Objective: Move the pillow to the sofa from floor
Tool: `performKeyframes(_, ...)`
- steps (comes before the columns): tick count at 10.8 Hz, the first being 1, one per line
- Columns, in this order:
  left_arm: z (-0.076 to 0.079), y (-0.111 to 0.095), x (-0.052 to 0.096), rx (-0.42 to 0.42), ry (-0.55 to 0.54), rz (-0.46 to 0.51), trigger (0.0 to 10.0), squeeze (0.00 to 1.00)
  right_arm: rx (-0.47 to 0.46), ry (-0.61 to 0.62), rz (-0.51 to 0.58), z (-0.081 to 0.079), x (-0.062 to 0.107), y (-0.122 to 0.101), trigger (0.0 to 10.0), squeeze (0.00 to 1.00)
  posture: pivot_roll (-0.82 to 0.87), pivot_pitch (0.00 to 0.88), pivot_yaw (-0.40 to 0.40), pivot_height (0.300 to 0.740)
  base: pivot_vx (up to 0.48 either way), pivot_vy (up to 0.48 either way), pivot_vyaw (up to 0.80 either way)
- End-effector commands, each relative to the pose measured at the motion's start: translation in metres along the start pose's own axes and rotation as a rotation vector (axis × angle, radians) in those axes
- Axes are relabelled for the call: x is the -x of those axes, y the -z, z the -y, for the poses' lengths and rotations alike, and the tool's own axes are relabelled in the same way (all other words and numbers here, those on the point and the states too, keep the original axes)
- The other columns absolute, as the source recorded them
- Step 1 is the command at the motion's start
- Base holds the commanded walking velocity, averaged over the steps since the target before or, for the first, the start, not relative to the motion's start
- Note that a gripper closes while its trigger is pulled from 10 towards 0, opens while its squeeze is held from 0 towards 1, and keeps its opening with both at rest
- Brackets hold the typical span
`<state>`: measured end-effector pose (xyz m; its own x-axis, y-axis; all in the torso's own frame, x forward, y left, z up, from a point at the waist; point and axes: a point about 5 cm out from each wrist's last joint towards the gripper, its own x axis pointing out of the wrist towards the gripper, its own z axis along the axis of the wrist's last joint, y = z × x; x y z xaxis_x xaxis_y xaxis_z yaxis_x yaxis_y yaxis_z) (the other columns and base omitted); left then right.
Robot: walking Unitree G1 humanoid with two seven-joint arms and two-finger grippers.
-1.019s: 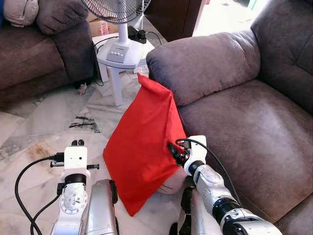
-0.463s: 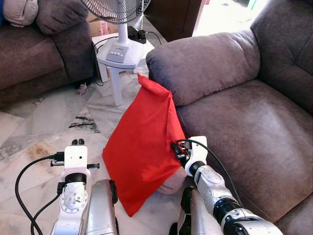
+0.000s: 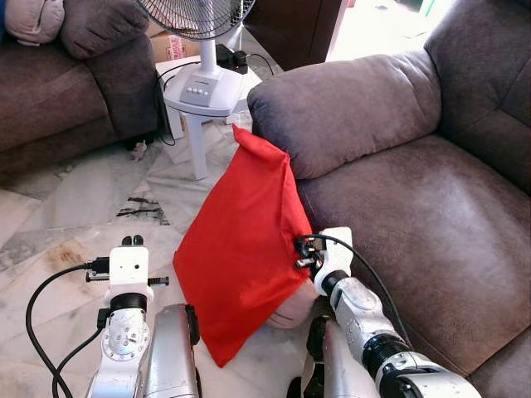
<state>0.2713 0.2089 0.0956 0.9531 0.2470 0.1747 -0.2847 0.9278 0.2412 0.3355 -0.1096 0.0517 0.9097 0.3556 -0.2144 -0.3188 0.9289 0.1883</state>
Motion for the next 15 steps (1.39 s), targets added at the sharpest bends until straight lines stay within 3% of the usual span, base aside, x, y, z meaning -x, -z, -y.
performKeyframes(1, 0.004, 0.003, 0.003, 0.008, 0.014, -0.021, 10.0, 0.0, 0.038, 0.009, 0.067, 0.003, -0.004, -0.018, 0.0, 0.0, 0.18, 0.172, -0.106, 0.513, 0.0, 0.0, 0.0)
performKeyframes(2, 0.004, 0.001, 0.004, 0.011, 0.018, -0.015, 10.0, 0.0, 0.071, 0.022, 0.129, 0.005, -0.006, -0.032, 10.0, 0.0, 0.18, 0.171, -0.104, 0.513, 0.0, 0.0, 0.0)
performKeyframes(3, 0.003, -0.007, 0.003, 0.055, 0.013, 0.008, 10.0, 0.0, 0.094, 0.036, 0.234, 0.009, -0.007, -0.054, 10.0, 0.0, 0.17, 0.171, -0.101, 0.513, 0.0, 0.0, 0.0)
performKeyframes(5, 0.006, -0.021, 0.002, 0.062, 0.04, 0.063, 10.0, 0.0, 0.124, 0.038, 0.347, 0.008, -0.005, -0.075, 10.0, 0.0, 0.17, 0.17, -0.094, 0.513, 0.0, 0.0, 0.0)
performKeyframes(7, 0.009, -0.034, 0.003, -0.018, 0.098, 0.123, 10.0, 0.0, 0.136, 0.034, 0.366, 0.006, -0.002, -0.074, 10.0, 0.0, 0.17, 0.17, -0.085, 0.513, 0.0, 0.0, 0.0)
performKeyframes(9, 0.002, -0.029, 0.007, -0.005, 0.04, 0.097, 10.0, 0.0, 0.151, 0.044, 0.321, 0.006, 0.002, -0.056, 10.0, 0.0, 0.18, 0.168, -0.08, 0.513, 0.0, 0.0, 0.0)
performKeyframes(12, 0.0, -0.032, 0.007, -0.007, 0.027, 0.097, 10.0, 0.0, 0.151, 0.052, 0.34, 0.006, 0.003, -0.059, 10.0, 0.0, 0.18, 0.16, -0.073, 0.513, 0.0, 0.0, 0.0)
performKeyframes(15, 0.003, -0.033, 0.006, -0.003, 0.038, 0.098, 10.0, 0.0, 0.153, 0.06, 0.331, 0.005, 0.001, -0.061, 10.0, 0.0, 0.18, 0.142, -0.068, 0.572, 0.0, 0.0, 0.0)
